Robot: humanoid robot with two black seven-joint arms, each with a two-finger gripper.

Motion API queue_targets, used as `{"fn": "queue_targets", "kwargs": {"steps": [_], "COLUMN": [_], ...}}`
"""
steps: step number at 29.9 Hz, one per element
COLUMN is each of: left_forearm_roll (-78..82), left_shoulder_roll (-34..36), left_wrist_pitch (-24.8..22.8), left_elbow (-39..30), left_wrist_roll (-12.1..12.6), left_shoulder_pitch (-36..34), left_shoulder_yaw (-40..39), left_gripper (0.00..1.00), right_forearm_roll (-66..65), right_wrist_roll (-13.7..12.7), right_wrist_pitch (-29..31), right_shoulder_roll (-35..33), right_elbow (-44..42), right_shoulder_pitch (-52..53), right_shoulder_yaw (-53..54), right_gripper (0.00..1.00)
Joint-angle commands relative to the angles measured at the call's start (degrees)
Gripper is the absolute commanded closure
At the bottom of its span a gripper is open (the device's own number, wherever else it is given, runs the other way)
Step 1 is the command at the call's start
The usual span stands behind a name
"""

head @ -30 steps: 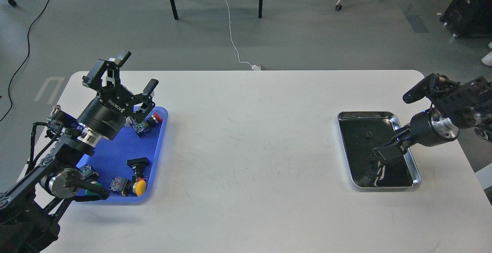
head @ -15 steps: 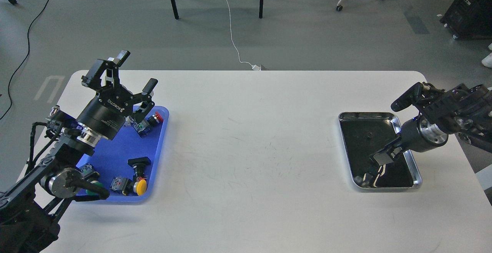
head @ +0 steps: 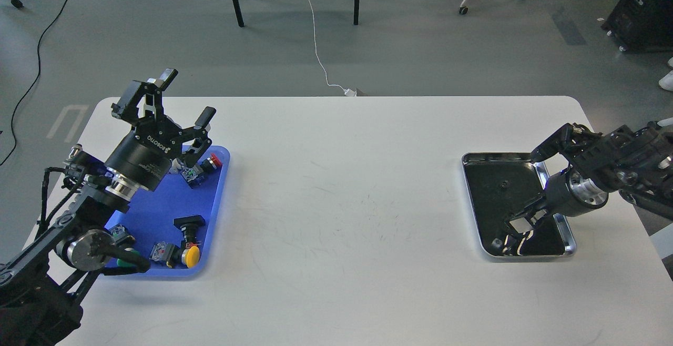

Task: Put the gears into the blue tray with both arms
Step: 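Close the right gripper on a small black part in the tray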

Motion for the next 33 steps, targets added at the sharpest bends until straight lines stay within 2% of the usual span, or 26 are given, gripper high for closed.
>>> {"fn": "queue_targets", "kwargs": {"steps": [1,8,18,26,30,33], "left_forearm_roll": [-0.01,-0.01,-0.01,-0.27,-0.36,-0.36], "left_shoulder_roll": [-0.01,-0.01,0.17,0.17,0.35,0.35], "left_wrist_pitch": [0.0,0.0,0.0,-0.09,-0.09,-0.18], "left_elbow": [0.0,0.0,0.0,0.0,0.0,0.0], "left_wrist_roll": [0.0,0.0,0.0,0.0,0.0,0.0], "left_shoulder_pitch": [-0.01,-0.01,-0.01,0.08,-0.01,-0.01], "left_shoulder_yaw": [0.0,-0.26,-0.35,-0.44,-0.53,-0.53], "left_gripper": [0.02,0.02,0.02,0.02,0.02,0.02], "right_forearm_roll": [-0.01,-0.01,0.08,0.08,0.08,0.08], "right_wrist_roll": [0.0,0.0,0.0,0.0,0.0,0.0], "right_wrist_pitch": [0.0,0.0,0.0,0.0,0.0,0.0], "right_shoulder_roll": [0.01,1.33,2.12,2.65,3.0,3.35], "right_elbow": [-0.34,-1.4,-2.1,-2.45,-2.54,-2.54], "right_shoulder_pitch": [-0.21,-0.3,-0.47,-0.91,-0.91,-0.82], "right_shoulder_yaw": [0.02,0.02,0.02,0.1,0.1,0.02], "right_gripper": [0.39,0.39,0.51,0.52,0.57,0.65]}}
